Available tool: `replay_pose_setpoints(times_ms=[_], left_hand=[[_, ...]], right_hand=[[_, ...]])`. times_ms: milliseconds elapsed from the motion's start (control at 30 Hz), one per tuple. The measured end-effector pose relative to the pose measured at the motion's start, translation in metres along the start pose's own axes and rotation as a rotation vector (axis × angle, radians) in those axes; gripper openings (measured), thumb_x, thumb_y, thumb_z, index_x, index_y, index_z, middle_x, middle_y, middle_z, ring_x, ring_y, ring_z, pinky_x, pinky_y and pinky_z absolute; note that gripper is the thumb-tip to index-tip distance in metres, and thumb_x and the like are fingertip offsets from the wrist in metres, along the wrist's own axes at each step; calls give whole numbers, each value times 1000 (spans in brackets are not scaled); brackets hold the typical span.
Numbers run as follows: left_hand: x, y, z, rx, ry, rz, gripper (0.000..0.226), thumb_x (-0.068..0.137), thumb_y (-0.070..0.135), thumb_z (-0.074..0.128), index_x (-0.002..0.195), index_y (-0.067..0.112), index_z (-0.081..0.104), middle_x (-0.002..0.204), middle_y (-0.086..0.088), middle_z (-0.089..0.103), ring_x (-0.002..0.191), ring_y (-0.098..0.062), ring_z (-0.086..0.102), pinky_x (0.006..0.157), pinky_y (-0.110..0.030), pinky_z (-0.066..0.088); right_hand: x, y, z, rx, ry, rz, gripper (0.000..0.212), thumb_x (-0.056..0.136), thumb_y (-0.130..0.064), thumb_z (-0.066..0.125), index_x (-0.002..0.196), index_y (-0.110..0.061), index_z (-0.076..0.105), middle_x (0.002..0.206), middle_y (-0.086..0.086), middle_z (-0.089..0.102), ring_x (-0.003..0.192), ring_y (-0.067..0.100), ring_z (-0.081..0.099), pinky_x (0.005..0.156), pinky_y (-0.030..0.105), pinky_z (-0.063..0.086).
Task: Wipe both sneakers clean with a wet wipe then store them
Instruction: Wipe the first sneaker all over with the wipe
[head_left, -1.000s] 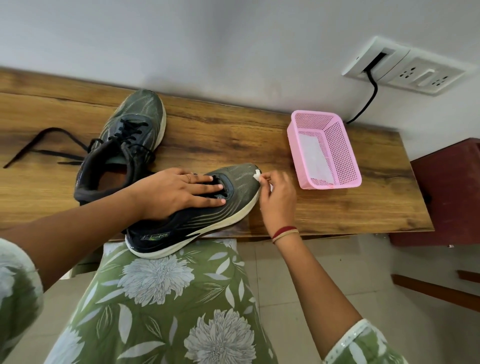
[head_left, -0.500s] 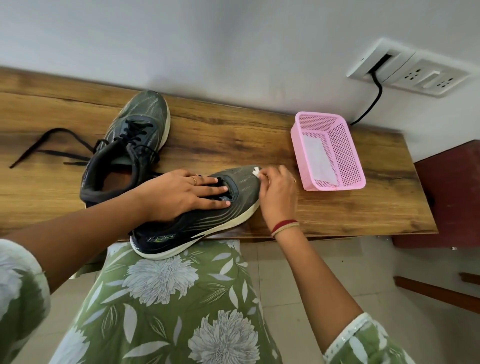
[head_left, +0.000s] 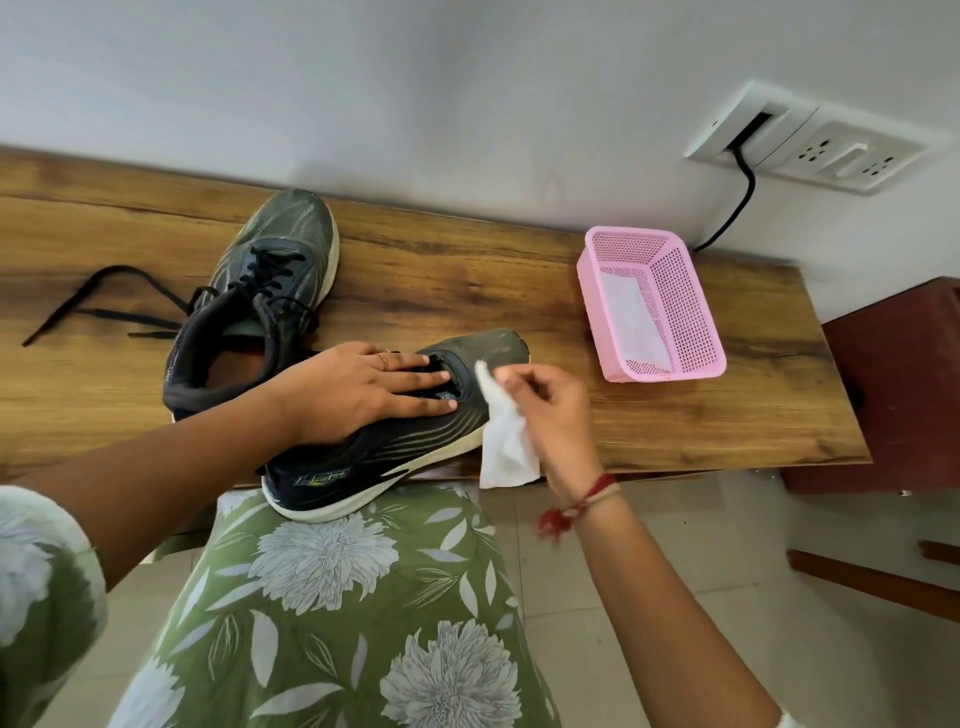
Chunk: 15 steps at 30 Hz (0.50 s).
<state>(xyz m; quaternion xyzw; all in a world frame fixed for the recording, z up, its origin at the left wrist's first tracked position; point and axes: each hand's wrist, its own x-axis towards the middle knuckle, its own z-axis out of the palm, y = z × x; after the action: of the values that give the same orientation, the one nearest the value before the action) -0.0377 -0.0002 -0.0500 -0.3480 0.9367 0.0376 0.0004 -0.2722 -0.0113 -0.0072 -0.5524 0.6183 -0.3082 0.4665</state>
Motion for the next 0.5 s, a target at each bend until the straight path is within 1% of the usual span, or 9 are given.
replay_pose_setpoints(times_ms=[67,100,200,267,300,333,400,433,500], left_hand=[[-1,0,0,1,4,-5,65,90,21,23,149,41,5,149,6,37,133,-18,42,89,-32,49],[-1,0,1,4,6,1,65,90,21,21,149,42,1,149,6,36,134,-18,41,89,-32,49],[-1,1,2,6,7,10,63,91,21,22,149,40,9,148,6,38,133,-19,42,91,-33,48],[0,1,3,18,14,11,61,90,21,22,148,38,15,148,6,39,133,-19,42,92,-33,47],[0,1,4,19,16,9,61,90,21,22,148,38,15,148,5,40,133,-19,42,91,-33,47],[0,1,4,15,16,8,61,90,20,22,148,39,14,147,5,40,133,-19,42,89,-33,49],[0,0,4,11,31,15,65,90,20,22,149,40,5,148,6,39,133,-18,42,89,-32,49],[0,0,4,12,39,21,66,90,20,21,149,40,1,148,6,39,134,-18,41,90,-32,47],[0,0,5,14,44,19,64,91,21,21,149,40,2,148,6,39,134,-17,41,91,-32,46]], right_hand=[[-1,-4,-15,460,0,254,14,86,-14,64,98,-7,68,88,6,67,74,9,58,70,23,50],[1,-5,-21,597,-24,358,21,85,-17,64,103,-5,66,93,9,67,78,14,61,73,28,52],[11,-10,-37,761,-105,471,43,82,-17,65,121,-1,58,105,12,66,87,19,64,85,37,52],[21,-14,-42,760,-75,436,32,83,-5,62,115,-2,60,97,8,68,81,14,65,77,29,55],[26,-17,-43,666,-28,372,25,85,2,59,108,-5,62,95,5,68,78,11,65,73,26,55],[31,-20,-45,448,38,261,24,85,7,57,105,-7,64,95,4,67,80,11,65,73,25,54],[43,-21,-46,-186,198,-41,27,86,5,57,107,-8,67,102,3,66,92,16,64,83,24,48],[47,-19,-43,-429,245,-167,28,87,3,56,108,-10,68,104,4,68,96,20,62,86,24,45],[50,-14,-30,-713,214,-352,30,88,1,53,111,-12,68,103,10,67,92,26,62,84,33,47]])
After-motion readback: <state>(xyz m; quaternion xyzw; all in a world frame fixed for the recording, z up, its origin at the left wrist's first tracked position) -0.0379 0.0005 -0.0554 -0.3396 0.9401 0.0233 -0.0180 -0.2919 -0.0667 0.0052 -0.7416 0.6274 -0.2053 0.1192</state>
